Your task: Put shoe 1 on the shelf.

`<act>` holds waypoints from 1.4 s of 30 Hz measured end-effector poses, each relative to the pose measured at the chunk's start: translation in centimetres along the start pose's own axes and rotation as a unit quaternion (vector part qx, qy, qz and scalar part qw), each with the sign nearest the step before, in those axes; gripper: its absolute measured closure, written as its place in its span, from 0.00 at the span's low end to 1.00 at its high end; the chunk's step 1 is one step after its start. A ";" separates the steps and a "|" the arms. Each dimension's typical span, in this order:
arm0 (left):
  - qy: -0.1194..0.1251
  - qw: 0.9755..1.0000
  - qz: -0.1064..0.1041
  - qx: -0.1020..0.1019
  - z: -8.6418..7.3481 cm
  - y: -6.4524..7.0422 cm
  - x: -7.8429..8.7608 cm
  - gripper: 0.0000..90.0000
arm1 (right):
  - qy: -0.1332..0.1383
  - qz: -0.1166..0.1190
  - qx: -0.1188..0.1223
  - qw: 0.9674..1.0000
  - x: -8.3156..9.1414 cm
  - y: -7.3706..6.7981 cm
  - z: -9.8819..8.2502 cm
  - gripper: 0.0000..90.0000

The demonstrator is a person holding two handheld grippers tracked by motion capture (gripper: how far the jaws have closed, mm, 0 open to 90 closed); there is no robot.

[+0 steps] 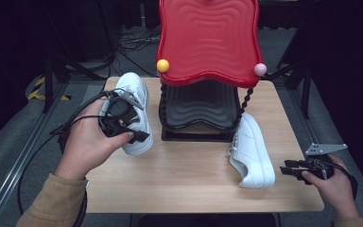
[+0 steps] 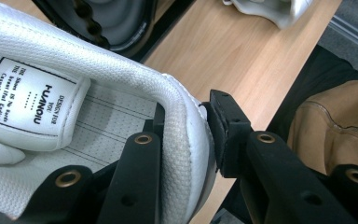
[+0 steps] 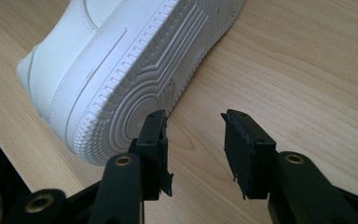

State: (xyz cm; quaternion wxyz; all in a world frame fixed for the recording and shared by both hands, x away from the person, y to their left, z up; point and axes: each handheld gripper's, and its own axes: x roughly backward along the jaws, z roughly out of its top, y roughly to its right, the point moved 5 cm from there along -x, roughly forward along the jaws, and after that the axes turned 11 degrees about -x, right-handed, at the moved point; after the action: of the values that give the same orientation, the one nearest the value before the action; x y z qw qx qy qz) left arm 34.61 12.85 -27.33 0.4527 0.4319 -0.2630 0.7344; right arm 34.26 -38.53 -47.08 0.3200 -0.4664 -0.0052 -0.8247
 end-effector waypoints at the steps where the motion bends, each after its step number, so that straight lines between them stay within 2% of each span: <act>1: 0.000 1.000 0.003 -0.002 0.2 -0.1 0.3 0.82 | 0.001 0.001 -0.001 1.000 0.0 0.0 0.0 0.67; 5: 0.001 1.000 0.009 -0.004 1.1 -0.4 1.6 0.82 | 0.002 0.002 -0.002 1.000 0.0 0.0 0.0 0.67; 13: 0.011 0.999 0.045 -0.011 3.4 -1.4 4.9 0.82 | 0.003 0.002 -0.005 1.000 0.1 0.2 -0.2 0.67; 18: 0.013 0.998 0.059 -0.020 4.4 -1.6 6.1 0.82 | 0.003 0.002 -0.007 1.000 0.2 0.1 -0.3 0.67; 27: 0.025 0.994 0.095 -0.042 6.8 -1.3 8.5 0.82 | 0.000 0.001 -0.008 1.000 0.3 0.1 -0.7 0.67; 32: 0.029 0.993 0.103 -0.058 8.1 -1.4 9.2 0.82 | -0.002 0.002 -0.008 1.000 0.3 -0.1 -0.8 0.67; 35: 0.027 0.990 0.114 -0.076 9.1 -1.6 9.4 0.82 | -0.005 0.001 -0.009 1.000 0.2 -0.1 -1.1 0.67; 36: 0.027 0.990 0.114 -0.076 9.1 -1.6 9.4 0.82 | -0.005 0.001 -0.009 1.000 0.2 -0.1 -1.1 0.67; 37: 0.028 0.989 0.119 -0.085 9.6 -1.7 9.4 0.82 | -0.006 0.001 -0.010 1.000 0.2 -0.1 -1.1 0.67; 42: 0.039 0.988 0.111 -0.099 11.7 -2.0 9.5 0.82 | -0.007 -0.002 -0.014 1.000 0.5 0.0 -1.7 0.67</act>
State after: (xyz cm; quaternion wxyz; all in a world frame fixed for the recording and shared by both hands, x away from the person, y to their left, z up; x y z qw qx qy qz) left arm 38.92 8.82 -13.34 0.4189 0.3241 -0.3630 0.7666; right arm 32.81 -39.31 -47.63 0.3114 -0.4767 0.0034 -0.8221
